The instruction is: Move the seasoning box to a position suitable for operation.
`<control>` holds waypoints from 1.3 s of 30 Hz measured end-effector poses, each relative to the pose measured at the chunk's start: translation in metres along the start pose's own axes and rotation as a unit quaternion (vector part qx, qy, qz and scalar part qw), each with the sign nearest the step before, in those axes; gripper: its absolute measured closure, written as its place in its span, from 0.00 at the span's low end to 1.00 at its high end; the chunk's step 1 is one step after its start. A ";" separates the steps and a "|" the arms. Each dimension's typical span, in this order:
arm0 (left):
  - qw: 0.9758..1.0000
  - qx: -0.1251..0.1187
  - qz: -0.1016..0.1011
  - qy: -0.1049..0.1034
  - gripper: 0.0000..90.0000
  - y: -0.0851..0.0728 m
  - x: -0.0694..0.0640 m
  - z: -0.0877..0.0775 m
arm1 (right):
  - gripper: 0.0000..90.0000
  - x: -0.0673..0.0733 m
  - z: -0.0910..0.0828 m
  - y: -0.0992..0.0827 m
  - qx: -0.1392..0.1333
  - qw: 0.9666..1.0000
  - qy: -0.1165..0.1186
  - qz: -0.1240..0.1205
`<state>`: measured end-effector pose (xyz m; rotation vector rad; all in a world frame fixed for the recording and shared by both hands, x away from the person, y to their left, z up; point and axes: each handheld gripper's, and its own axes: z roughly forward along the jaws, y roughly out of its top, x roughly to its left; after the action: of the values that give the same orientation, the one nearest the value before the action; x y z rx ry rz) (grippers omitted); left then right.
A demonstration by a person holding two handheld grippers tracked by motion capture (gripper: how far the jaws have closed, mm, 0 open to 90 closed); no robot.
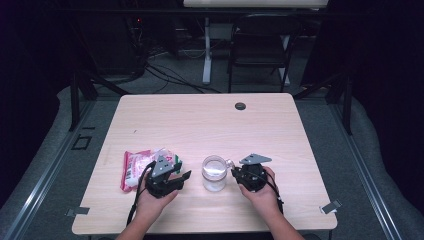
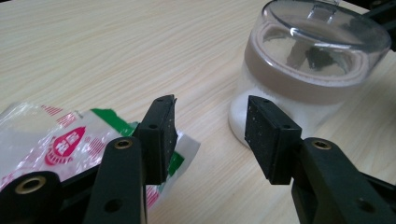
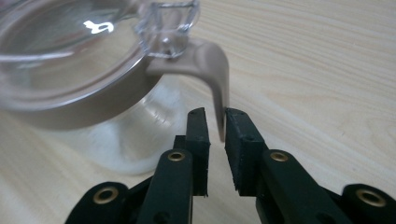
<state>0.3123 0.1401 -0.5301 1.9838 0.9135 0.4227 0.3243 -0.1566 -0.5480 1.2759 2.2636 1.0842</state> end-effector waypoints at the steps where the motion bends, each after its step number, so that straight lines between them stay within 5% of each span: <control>1: 1.000 0.004 0.000 0.000 0.59 0.001 0.000 0.001 | 0.87 0.001 -0.003 -0.002 -0.003 1.000 0.000 -0.004; 6: 1.000 0.005 -0.008 0.003 0.61 0.008 0.004 0.005 | 0.86 0.006 -0.009 -0.006 -0.011 0.999 0.034 -0.019; 10: 1.000 0.004 -0.018 -0.004 0.63 0.011 0.006 0.006 | 0.86 0.011 -0.013 -0.007 -0.019 0.998 0.000 -0.057; 15: 1.000 0.005 -0.021 -0.004 0.64 0.011 0.004 0.009 | 0.86 0.001 -0.010 -0.006 -0.023 0.999 -0.013 -0.030; 25: 1.000 0.012 -0.028 0.005 0.60 0.005 0.002 0.007 | 0.88 -0.006 0.003 0.002 -0.022 0.999 -0.003 -0.037; 29: 0.999 0.012 -0.036 0.012 0.58 0.003 0.005 0.005 | 0.93 -0.003 0.006 0.003 -0.020 0.999 -0.010 -0.046; 39: 0.999 0.010 -0.029 0.016 0.59 0.004 0.007 0.000 | 0.93 0.009 -0.002 0.003 0.003 1.000 -0.018 -0.026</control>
<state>0.3192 0.1441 -0.5270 1.9692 0.9969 0.4141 0.3201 -0.1491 -0.5438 1.2233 2.2624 1.0282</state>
